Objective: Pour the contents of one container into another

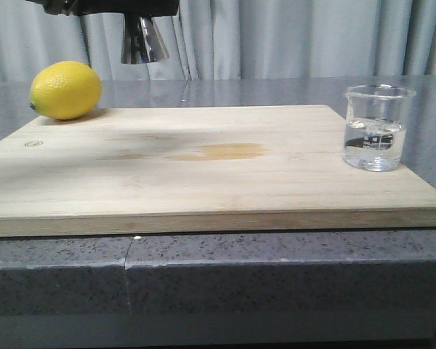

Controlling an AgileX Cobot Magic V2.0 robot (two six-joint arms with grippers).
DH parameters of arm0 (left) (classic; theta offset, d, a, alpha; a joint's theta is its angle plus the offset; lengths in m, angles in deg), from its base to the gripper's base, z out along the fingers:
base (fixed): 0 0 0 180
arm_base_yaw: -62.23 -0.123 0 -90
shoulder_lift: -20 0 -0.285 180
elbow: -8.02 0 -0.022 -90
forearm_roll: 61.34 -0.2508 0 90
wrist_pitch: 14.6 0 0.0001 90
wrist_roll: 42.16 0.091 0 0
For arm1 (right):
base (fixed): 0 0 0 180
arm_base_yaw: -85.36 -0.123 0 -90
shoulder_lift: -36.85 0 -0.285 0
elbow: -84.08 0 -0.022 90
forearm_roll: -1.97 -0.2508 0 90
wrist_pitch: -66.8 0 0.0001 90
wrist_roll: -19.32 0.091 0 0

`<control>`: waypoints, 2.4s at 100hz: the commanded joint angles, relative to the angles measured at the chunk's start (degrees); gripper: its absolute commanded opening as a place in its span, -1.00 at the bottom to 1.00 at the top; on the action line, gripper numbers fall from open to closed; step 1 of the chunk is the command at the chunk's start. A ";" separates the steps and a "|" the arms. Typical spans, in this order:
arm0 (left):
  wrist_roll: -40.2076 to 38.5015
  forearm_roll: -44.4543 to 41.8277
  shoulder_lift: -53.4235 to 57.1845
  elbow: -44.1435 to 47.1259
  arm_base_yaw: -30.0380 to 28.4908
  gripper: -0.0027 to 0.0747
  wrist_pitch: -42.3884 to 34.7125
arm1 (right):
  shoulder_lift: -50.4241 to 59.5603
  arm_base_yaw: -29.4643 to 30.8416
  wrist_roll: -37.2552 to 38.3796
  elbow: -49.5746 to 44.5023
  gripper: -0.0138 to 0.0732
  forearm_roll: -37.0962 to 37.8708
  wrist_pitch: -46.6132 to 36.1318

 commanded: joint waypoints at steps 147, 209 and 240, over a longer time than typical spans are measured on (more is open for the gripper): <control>-2.23 -0.63 2.26 -1.55 0.61 -0.98 6.24 | -38.40 -5.98 3.23 0.78 0.33 3.73 -48.57; -2.56 -1.26 2.26 -1.55 0.61 -0.98 6.71 | -39.22 -5.98 4.25 2.06 -0.53 9.47 -49.44; -6.88 -7.45 2.26 -1.55 0.61 -0.98 7.31 | -37.33 -7.24 6.75 14.39 -0.53 16.93 -36.70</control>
